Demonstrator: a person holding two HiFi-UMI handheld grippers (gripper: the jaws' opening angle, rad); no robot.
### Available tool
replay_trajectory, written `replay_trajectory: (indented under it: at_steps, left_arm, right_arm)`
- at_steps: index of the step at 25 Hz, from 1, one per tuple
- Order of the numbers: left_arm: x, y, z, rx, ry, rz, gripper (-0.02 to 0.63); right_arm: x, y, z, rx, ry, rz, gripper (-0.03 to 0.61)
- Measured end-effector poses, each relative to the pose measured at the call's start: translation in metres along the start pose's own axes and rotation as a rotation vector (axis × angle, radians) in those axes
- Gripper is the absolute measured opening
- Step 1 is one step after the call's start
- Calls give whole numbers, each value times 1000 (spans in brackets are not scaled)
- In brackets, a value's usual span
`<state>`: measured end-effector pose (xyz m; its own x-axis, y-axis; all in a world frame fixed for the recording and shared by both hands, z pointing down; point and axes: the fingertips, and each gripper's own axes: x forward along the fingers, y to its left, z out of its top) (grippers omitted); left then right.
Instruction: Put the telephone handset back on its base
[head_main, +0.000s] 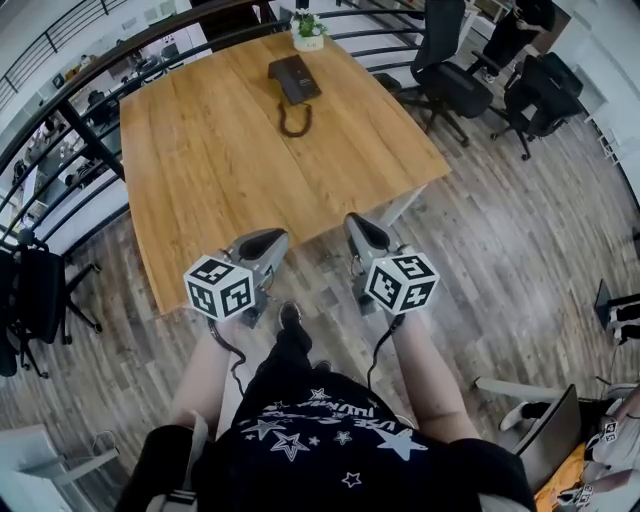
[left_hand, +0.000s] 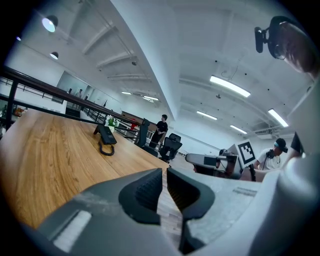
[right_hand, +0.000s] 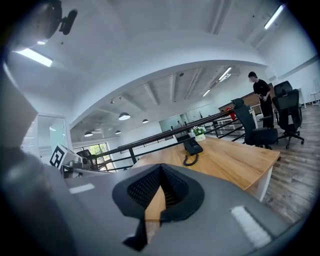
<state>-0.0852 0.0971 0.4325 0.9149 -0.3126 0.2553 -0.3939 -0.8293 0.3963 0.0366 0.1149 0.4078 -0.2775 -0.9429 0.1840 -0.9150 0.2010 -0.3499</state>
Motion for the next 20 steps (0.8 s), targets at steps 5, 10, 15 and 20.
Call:
replay_trajectory:
  at_steps: [5,10,15,20]
  left_arm:
    - [-16,-24,-9,10,-6,-1,6]
    - [-43,-47,-14,23,-10,3,3]
    - [-62,-56,-28,21,-10,17,3]
    - [-68,-51,-45,29,-12,16,3]
  right_arm:
    - [-28,12,-6,1,-2,-8,0]
    - [-48,37,-12,1,0,4,0]
    - [-56,56,-27,-1,13,30,0]
    - [-56,60,-47,-6,14,27,0]
